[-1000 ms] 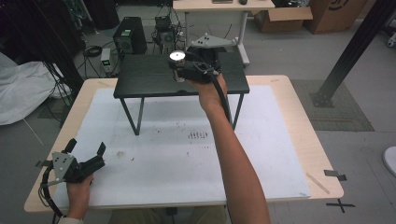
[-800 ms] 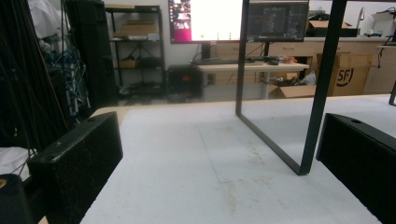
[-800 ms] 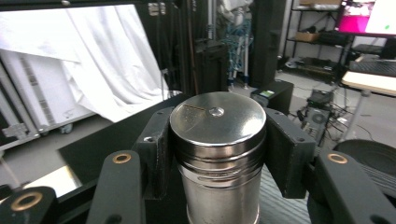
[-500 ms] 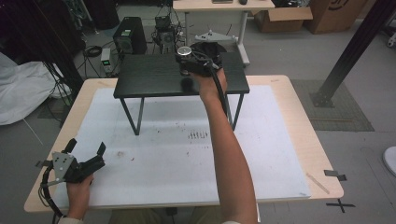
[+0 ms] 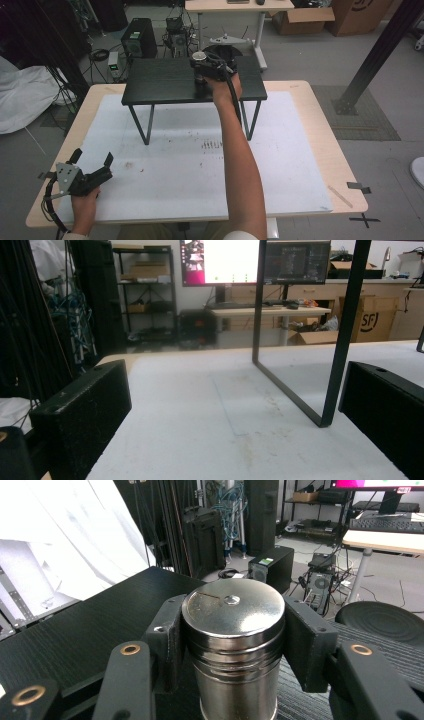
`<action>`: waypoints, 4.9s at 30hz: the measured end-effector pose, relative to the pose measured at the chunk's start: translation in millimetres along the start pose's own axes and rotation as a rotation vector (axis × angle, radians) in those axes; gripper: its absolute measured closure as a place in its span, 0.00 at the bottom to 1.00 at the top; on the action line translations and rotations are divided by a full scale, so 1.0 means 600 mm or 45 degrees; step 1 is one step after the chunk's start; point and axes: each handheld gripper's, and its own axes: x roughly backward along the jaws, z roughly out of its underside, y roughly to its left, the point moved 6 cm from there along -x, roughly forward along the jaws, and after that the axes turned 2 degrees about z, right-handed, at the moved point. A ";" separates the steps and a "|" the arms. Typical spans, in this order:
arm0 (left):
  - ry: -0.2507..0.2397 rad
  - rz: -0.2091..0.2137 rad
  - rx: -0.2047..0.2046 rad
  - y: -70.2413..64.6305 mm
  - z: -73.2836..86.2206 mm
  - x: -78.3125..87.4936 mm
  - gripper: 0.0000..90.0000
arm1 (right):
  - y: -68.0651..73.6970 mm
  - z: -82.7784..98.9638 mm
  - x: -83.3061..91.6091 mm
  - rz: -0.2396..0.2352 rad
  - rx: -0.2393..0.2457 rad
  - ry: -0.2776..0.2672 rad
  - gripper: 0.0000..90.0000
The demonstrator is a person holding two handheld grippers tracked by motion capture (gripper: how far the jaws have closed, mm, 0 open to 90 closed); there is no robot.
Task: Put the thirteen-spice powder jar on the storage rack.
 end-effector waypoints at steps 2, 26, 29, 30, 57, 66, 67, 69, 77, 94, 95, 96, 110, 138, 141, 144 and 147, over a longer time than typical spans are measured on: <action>0.000 0.000 0.000 0.000 0.000 0.000 0.01 | 0.000 0.001 -0.002 -0.005 -0.001 0.005 0.53; 0.003 -0.001 -0.001 0.000 0.000 0.000 0.01 | 0.001 0.002 0.001 -0.025 -0.028 -0.023 0.36; 0.003 -0.001 -0.001 0.000 0.000 0.000 0.01 | 0.004 -0.002 0.005 -0.030 -0.040 -0.042 0.28; 0.003 -0.001 -0.001 0.000 0.000 0.000 0.01 | 0.004 -0.002 0.007 -0.025 -0.051 -0.052 0.25; 0.006 -0.001 -0.005 0.000 0.001 0.000 0.01 | 0.001 -0.002 0.096 -0.023 -0.050 -0.179 0.00; 0.004 -0.001 -0.005 0.000 0.000 0.000 0.01 | 0.013 0.013 0.134 -0.054 -0.010 -0.209 0.00; 0.004 -0.002 -0.006 0.000 0.000 0.000 0.01 | 0.015 0.018 0.143 -0.058 -0.010 -0.218 0.00; 0.004 -0.001 -0.006 0.000 0.000 0.000 0.01 | 0.017 0.019 0.148 -0.063 -0.009 -0.226 0.00; 0.003 -0.001 -0.005 0.000 0.000 0.000 0.01 | 0.035 0.034 0.188 -0.082 0.007 -0.255 0.00; 0.005 -0.002 -0.008 -0.001 0.000 0.000 0.01 | 0.049 0.084 0.266 -0.036 0.044 -0.307 0.00; 0.005 -0.002 -0.008 -0.001 0.000 0.000 0.01 | 0.049 0.089 0.271 -0.033 0.046 -0.309 0.00; 0.005 -0.002 -0.008 -0.001 0.000 0.000 0.01 | 0.049 0.094 0.276 -0.027 0.051 -0.305 0.00; 0.004 -0.005 -0.007 -0.001 0.000 0.000 0.01 | 0.024 0.171 0.320 0.053 0.009 -0.333 0.00; 0.004 -0.007 -0.014 -0.001 0.000 0.000 0.01 | -0.043 0.321 0.336 0.229 0.008 -0.292 0.00; 0.003 -0.006 -0.013 -0.001 0.000 0.000 0.01 | -0.046 0.335 0.333 0.241 -0.001 -0.291 0.00; 0.002 -0.006 -0.013 -0.001 0.000 0.000 0.01 | -0.048 0.342 0.330 0.246 -0.009 -0.288 0.00; 0.002 -0.007 -0.012 -0.001 0.000 0.000 0.01 | -0.052 0.354 0.325 0.258 -0.014 -0.284 0.00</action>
